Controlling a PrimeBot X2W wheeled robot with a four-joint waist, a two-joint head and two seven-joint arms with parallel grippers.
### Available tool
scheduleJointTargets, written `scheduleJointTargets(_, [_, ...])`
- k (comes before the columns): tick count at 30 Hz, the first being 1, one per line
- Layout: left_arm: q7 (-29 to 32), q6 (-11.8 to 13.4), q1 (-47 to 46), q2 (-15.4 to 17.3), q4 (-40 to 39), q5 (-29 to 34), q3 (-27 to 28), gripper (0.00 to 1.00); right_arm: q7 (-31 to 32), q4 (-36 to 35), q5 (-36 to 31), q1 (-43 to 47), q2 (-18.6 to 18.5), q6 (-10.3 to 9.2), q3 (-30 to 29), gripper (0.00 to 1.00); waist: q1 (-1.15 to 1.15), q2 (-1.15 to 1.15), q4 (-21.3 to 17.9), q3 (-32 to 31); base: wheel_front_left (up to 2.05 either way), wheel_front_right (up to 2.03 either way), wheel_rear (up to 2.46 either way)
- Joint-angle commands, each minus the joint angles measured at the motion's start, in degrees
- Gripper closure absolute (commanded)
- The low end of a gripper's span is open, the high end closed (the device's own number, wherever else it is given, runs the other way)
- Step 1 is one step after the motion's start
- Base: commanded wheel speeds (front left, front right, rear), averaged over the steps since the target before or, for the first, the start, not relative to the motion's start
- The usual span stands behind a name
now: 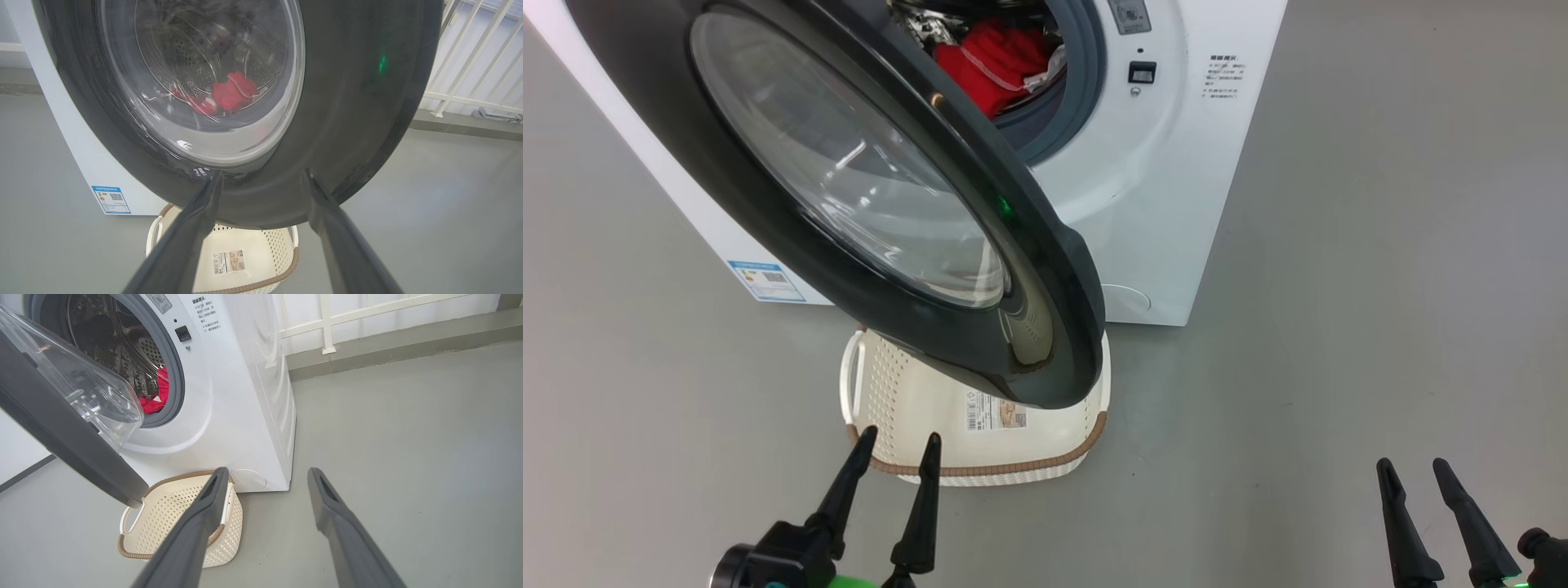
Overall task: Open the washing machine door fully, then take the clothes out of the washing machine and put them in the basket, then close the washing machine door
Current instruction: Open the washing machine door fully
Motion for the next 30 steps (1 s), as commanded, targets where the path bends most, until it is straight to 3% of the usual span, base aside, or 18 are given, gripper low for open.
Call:
scheduleJointTargets(1, [-0.46, -0.15, -0.29, 0.44, -1.54, 0.39, 1.80, 0.00, -0.52, -1.55, -0.30, -0.33, -1.00, 0.02, 0.82, 0.00, 0.00, 0.00, 0.08, 0.00, 0.00, 0.00, 0.00])
scheduleJointTargets(15, [-0.46, -0.08, -0.33, 0.44, -1.51, 0.15, 1.61, 0.00, -0.52, -2.45, 1.63, -1.63, -0.85, 0.02, 1.54, 0.00, 0.00, 0.00, 0.40, 0.12, 0.00, 0.00, 0.00])
scheduleJointTargets(16, [-0.46, -0.09, -0.32, 0.44, -1.51, 0.14, 1.57, 0.00, -0.52, -2.68, 2.18, -1.85, -0.88, 0.02, 1.82, 0.46, 0.00, 0.00, 0.42, 0.13, 0.00, 0.00, 0.00])
scheduleJointTargets(17, [-0.46, -0.09, -0.32, 0.44, -1.50, 0.13, 1.49, 0.00, -0.52, -2.86, 2.64, -2.12, -1.11, 0.02, 2.45, 0.66, 0.00, 0.00, 0.46, 0.15, 0.00, 0.00, 0.00])
scheduleJointTargets(18, [-0.46, -0.09, -0.32, 0.44, -1.49, 0.11, 1.42, 0.00, -0.52, -3.15, 3.51, -2.53, -1.15, 0.02, 3.09, 1.00, 0.00, 0.00, 0.49, 0.18, 0.00, 0.00, 0.00])
scheduleJointTargets(23, [-0.46, -0.01, -0.51, 0.44, -1.39, -0.05, 0.88, 0.00, -0.52, -4.80, 7.60, -5.56, -2.77, 0.02, 6.98, 1.00, 0.00, 0.00, 0.85, 0.34, 0.00, 0.00, 0.00])
scheduleJointTargets(30, [-0.46, 0.10, -0.36, 0.44, -1.27, -0.22, 0.51, 0.00, -0.52, -6.60, 18.81, -11.63, -4.25, 0.02, 11.98, 1.00, 0.00, 0.00, 1.46, 0.21, 0.00, 0.00, 0.00])
